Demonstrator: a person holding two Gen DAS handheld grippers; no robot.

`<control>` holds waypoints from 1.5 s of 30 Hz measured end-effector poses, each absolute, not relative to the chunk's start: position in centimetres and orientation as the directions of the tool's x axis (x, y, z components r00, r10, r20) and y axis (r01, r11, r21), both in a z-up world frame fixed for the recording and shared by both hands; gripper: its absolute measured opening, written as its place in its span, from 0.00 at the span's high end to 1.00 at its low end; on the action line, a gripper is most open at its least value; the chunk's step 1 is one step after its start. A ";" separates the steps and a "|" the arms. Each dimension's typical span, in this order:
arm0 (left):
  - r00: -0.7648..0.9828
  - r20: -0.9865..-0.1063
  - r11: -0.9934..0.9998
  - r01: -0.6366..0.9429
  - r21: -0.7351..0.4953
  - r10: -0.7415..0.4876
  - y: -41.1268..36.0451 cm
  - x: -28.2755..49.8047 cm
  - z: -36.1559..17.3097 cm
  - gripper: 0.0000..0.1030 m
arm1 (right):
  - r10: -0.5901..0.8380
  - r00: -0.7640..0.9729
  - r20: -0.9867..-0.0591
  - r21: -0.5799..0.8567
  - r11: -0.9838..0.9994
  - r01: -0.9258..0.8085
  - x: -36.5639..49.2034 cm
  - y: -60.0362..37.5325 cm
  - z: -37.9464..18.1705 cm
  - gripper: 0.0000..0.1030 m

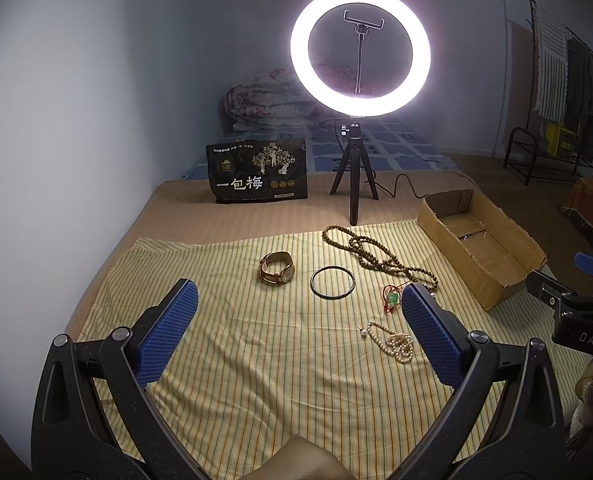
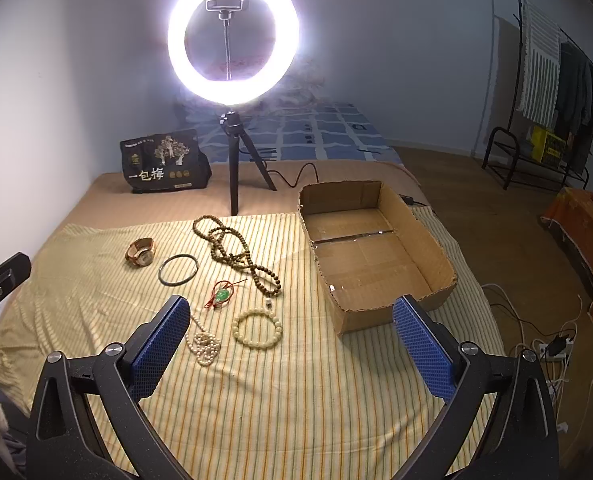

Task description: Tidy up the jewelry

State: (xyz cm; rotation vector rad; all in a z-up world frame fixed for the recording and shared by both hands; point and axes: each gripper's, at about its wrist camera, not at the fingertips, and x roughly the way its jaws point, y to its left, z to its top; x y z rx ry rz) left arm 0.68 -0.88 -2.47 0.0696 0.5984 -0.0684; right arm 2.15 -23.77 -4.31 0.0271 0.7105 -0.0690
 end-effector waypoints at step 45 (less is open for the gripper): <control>0.688 -0.725 0.995 0.089 0.042 -0.031 2.1 6.1 -6.9 0.01 | -0.017 0.659 -0.752 0.007 0.999 0.034 5.1 -25.8 -8.5 0.02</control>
